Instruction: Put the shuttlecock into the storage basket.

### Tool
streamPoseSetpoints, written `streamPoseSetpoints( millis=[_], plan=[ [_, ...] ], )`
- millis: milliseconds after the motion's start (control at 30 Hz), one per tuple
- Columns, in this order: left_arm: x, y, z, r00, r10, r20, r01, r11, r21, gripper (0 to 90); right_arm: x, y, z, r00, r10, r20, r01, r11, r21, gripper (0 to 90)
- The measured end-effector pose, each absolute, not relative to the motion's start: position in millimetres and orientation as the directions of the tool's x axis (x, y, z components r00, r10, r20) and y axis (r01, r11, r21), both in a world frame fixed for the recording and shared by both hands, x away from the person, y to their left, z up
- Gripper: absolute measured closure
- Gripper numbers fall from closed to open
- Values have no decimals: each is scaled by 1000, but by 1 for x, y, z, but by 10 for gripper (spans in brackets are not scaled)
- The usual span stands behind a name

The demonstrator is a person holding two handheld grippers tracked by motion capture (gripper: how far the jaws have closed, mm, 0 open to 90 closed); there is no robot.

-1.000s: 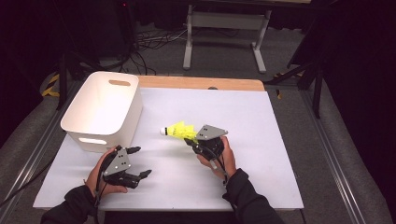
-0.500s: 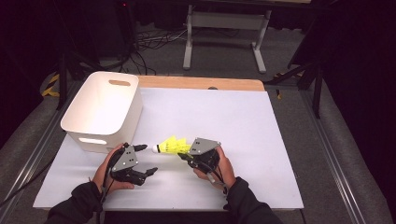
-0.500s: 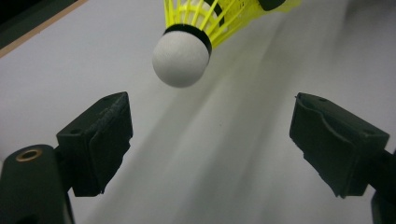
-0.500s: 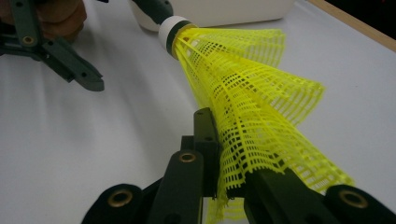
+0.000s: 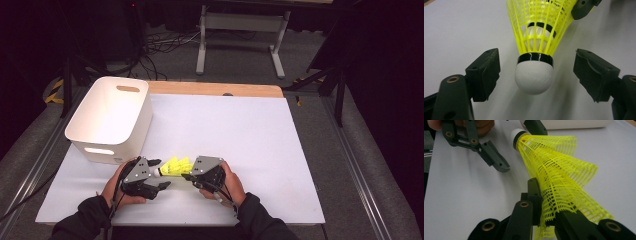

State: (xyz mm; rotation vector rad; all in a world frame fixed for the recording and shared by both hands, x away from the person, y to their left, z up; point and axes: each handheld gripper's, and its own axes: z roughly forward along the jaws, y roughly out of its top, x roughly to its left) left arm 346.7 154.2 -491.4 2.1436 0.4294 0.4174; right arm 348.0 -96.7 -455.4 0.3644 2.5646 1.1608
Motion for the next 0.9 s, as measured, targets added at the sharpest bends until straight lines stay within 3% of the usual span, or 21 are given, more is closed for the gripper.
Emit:
streamPoseSetpoints(
  millis=[567,900],
  plan=[
    [350,140,-493,899,410,154,142,-607,782,439,341,-81,-450,-937,265,-227,37,721,692,854],
    [357,127,-490,899,409,158,142,-613,777,462,344,-82,-437,-934,264,-239,31,728,684,828]
  ],
)
